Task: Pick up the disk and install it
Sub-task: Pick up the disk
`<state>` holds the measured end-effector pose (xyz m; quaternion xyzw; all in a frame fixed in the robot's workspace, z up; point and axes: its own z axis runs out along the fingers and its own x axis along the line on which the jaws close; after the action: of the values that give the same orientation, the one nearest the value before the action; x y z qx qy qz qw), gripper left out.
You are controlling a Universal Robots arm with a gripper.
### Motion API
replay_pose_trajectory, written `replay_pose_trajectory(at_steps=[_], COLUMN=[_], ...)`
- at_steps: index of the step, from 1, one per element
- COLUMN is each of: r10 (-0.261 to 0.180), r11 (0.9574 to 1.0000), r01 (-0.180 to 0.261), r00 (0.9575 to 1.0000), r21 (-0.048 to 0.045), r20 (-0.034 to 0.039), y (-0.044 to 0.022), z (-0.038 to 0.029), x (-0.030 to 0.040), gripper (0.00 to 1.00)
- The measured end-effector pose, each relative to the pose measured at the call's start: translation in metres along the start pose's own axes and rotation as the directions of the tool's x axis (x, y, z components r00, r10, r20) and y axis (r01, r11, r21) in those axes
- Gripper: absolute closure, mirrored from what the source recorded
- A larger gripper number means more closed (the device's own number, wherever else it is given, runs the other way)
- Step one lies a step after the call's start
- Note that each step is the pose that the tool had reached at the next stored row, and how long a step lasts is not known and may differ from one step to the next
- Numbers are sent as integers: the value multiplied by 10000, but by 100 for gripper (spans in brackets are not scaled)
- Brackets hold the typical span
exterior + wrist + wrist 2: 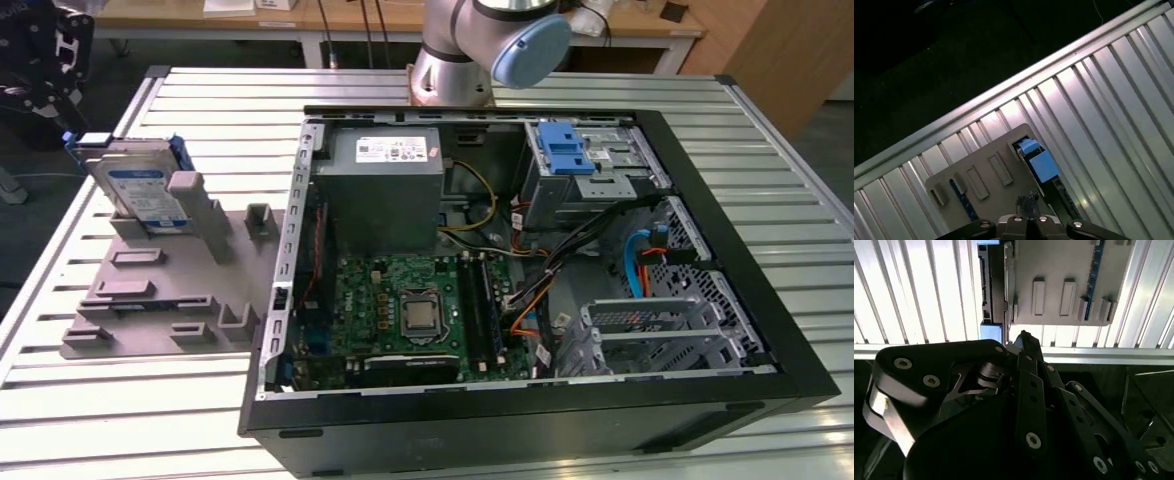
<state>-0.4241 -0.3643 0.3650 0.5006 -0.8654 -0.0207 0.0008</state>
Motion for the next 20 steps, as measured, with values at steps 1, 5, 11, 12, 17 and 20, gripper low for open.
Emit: replay_pose_trajectory(at_steps=[1, 5, 11, 12, 17, 20], r10=[-295, -1012, -1931, -2107, -2992, -3517], r11=[9996, 9949, 9812, 9775, 9542, 9361], r01=[295, 1012, 1930, 2107, 2991, 3516], r00=[9996, 9949, 9812, 9775, 9541, 9361], r21=[-7, -22, -42, -46, -72, -89], r20=[-11, -36, -66, -72, -99, -115], y=[0, -1, 0, 0, -1, -1], z=[1, 4, 7, 8, 15, 20], x=[0, 0, 0, 0, 0, 0], gripper=[89, 89, 89, 89, 89, 89])
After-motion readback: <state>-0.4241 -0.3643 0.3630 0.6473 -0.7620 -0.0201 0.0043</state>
